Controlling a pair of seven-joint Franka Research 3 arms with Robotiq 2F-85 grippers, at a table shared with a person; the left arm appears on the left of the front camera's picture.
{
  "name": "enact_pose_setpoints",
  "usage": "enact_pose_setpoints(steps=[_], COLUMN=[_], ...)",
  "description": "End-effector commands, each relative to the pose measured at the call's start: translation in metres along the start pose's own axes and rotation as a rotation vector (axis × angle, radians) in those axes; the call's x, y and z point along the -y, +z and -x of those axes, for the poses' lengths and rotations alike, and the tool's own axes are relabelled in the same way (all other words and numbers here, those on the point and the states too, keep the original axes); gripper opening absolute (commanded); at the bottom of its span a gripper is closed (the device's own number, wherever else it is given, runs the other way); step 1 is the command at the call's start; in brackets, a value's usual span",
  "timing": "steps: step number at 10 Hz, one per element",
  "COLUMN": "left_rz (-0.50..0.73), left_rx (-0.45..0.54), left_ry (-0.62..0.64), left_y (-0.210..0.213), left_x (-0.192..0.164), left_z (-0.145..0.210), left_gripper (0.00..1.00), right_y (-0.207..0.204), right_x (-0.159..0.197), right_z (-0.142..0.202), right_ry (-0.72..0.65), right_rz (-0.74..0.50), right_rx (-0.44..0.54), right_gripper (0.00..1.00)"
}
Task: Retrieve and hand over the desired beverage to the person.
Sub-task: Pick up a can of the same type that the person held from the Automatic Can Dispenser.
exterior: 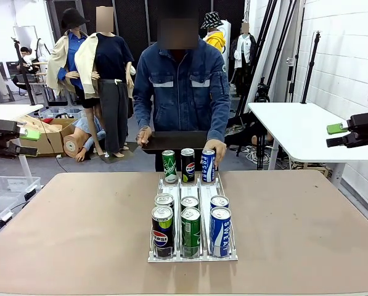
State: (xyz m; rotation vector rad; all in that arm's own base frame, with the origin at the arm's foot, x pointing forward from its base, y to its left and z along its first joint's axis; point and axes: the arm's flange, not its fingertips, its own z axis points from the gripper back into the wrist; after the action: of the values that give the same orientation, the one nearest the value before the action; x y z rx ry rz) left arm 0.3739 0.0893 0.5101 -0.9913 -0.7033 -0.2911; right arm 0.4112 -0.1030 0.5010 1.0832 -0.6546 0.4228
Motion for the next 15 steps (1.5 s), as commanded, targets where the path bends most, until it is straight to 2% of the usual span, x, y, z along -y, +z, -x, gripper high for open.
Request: enact_pose_setpoints(steps=[1, 5, 9, 12, 15], left_rz=[0.006, 0.006, 0.006, 0.006, 0.006], left_rx=[0.001, 0.001, 0.001, 0.001, 0.001], left_ry=[-0.004, -0.004, -0.004, -0.004, -0.004], left_y=[0.001, 0.001, 0.001, 0.001, 0.001], left_x=[-0.001, -0.001, -0.001, -0.001, -0.001], left_z=[0.001, 0.001, 0.001, 0.001, 0.001], left_gripper=[1.00, 1.00, 1.00, 1.00, 1.00], right_y=[-0.001, -0.007, -0.030, -0.065, -0.104], right_x=[0.001, -0.007, -0.026, -0.056, -0.091], right_z=[-0.001, -0.008, -0.019, -0.020, -0.018], right_ry=[-0.005, 0.004, 0.011, 0.045, 0.083], right_rz=[-0.002, 0.008, 0.009, 0.055, 0.162], right_rx=[0.006, -0.024, -0.087, -0.191, -0.318], right_gripper=[1.00, 1.00, 1.00, 1.00, 1.00])
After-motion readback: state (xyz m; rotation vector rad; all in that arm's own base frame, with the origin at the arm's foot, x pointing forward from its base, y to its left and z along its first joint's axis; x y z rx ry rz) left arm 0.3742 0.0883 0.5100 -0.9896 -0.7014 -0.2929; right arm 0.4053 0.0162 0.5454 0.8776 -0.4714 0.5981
